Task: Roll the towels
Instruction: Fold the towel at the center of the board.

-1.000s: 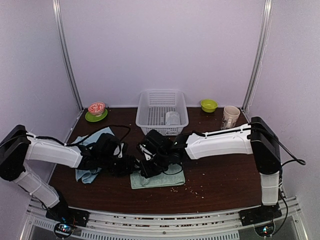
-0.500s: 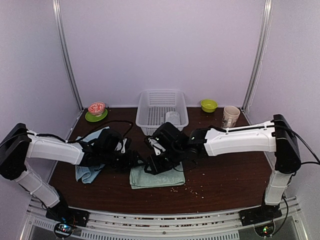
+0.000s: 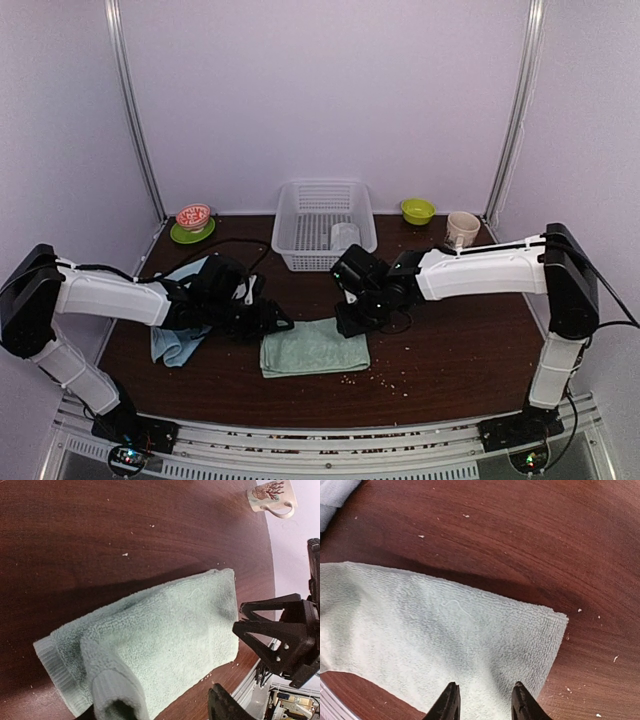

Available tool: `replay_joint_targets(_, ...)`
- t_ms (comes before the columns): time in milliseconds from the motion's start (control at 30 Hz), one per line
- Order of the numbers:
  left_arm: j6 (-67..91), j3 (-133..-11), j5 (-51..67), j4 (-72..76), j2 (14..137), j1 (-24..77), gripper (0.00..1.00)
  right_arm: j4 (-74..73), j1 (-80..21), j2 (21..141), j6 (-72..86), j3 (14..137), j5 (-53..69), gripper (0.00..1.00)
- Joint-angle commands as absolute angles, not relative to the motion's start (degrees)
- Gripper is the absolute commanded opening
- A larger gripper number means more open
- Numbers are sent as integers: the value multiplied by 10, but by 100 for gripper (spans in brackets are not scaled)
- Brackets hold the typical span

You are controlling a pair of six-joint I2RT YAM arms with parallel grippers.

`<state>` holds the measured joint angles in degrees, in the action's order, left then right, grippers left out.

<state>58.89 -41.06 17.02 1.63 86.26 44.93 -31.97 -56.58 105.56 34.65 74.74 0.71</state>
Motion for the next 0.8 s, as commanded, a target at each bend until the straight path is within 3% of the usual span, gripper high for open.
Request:
replay_joint_targets(0,576,-427,180,21,862,446,58,-341,-560,1075,342,741,-26,35)
replay_joint_targets(333,561,-439,189,8,864,446,54,-331,-536,1070,347,698,-42,26)
replay_joint_targets(633,562,-441,199,16,883,446,53,-318,-519,1067,345,667,-39,6)
replay_joint_targets(767,560,-440,199,14,890,446,53,-306,-510,1054,343,644,-30,7)
